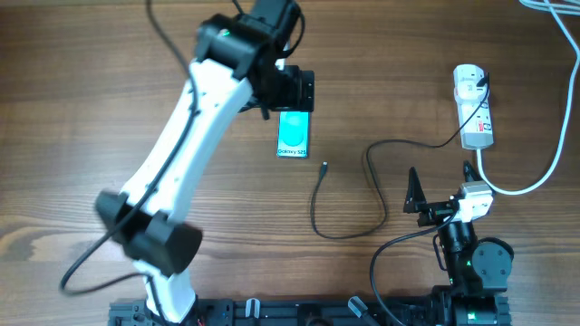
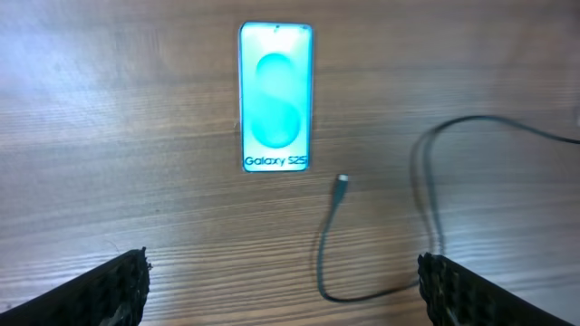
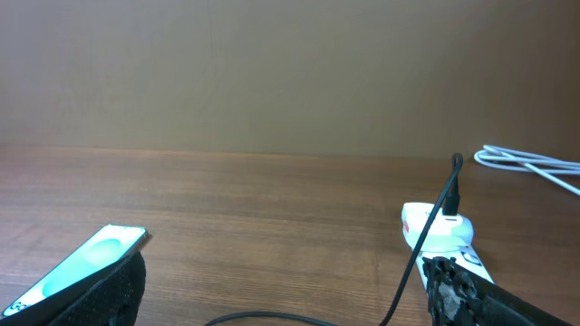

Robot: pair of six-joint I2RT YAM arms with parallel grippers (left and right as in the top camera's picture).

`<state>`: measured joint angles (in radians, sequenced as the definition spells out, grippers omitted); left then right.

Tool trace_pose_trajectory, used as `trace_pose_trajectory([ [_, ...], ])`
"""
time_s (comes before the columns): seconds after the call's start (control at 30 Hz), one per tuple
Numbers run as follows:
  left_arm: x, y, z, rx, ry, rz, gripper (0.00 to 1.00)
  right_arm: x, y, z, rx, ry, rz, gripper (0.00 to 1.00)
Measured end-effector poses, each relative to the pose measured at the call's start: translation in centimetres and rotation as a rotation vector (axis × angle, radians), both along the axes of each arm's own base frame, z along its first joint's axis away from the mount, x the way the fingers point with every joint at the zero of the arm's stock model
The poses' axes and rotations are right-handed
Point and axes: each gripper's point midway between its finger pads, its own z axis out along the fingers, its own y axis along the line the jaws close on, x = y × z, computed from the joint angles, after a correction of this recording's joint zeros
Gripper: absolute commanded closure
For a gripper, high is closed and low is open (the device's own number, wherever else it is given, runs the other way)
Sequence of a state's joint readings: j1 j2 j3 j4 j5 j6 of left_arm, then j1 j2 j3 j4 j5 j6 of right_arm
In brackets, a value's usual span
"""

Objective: Plug charger to phone and switch on socket
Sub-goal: 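Move the left gripper over the phone and lower toward it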

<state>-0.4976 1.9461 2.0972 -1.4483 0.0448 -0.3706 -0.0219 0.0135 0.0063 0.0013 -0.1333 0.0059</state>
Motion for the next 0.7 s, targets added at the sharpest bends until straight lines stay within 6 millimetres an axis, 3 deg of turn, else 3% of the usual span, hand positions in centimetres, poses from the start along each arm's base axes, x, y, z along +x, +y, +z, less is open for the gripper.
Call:
trace_pose_trajectory([
  [0.07, 1.0, -0.2, -4.0, 0.058, 0.078, 0.018, 0.00, 0.0, 0.0, 0.0, 0.000, 0.000, 0.000, 0.00],
  [0.13, 2.2, -0.9, -6.6, 0.069, 0.101, 0.025, 0.00, 0.0, 0.0, 0.0, 0.000, 0.000, 0.000, 0.00],
  [0.2, 3.8, -2.2, -7.9, 0.043, 0.067, 0.024, 0.00, 0.0, 0.0, 0.0, 0.000, 0.000, 0.000, 0.00],
  [0.4, 4.6, -3.3, -9.1, 0.011, 0.062, 0.044, 0.00, 0.0, 0.0, 0.0, 0.000, 0.000, 0.000, 0.00],
  [0.6, 4.8, -3.8, -15.5, 0.069, 0.144, 0.005, 0.00, 0.0, 0.0, 0.0, 0.000, 0.000, 0.000, 0.00],
  [0.7, 4.7, -3.8, -17.4, 0.085, 0.171, 0.005, 0.00, 0.0, 0.0, 0.0, 0.000, 0.000, 0.000, 0.00],
])
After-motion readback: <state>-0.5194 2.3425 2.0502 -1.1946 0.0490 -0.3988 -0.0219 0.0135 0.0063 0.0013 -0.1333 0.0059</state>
